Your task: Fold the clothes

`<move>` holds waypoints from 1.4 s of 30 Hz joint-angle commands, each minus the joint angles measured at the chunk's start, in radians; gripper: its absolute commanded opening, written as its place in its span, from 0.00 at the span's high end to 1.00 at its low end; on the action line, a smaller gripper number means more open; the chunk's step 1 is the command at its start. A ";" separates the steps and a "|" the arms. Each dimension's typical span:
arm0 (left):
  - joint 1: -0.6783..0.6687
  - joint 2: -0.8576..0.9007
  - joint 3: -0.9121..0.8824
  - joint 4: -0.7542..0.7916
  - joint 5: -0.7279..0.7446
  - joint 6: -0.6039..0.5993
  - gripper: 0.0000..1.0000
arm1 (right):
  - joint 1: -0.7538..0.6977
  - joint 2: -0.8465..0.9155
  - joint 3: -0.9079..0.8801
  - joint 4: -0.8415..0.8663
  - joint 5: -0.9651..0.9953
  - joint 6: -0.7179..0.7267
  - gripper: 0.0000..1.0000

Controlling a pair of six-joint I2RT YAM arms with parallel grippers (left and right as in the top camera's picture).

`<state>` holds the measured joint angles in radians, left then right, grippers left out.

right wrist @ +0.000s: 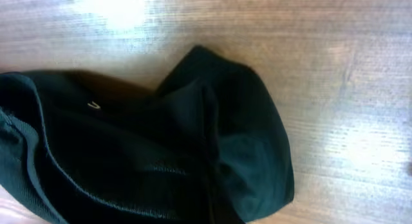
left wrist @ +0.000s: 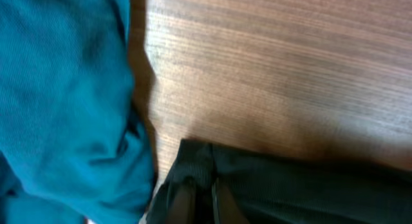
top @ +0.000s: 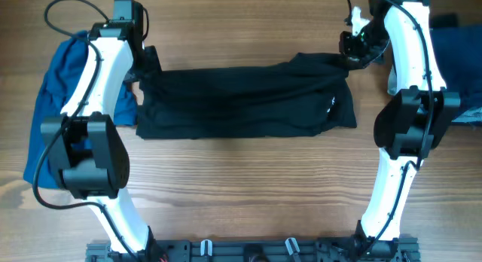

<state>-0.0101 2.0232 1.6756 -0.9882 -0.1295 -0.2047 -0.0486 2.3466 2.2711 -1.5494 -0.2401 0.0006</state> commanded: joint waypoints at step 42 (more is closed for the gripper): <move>0.072 -0.031 -0.043 -0.213 0.245 -0.008 0.32 | 0.013 -0.285 0.006 -0.033 -0.108 -0.027 0.10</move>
<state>0.0593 2.0228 1.6596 -1.2007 0.0563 -0.2207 -0.0486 2.1056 2.2711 -1.5887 -0.2642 -0.0280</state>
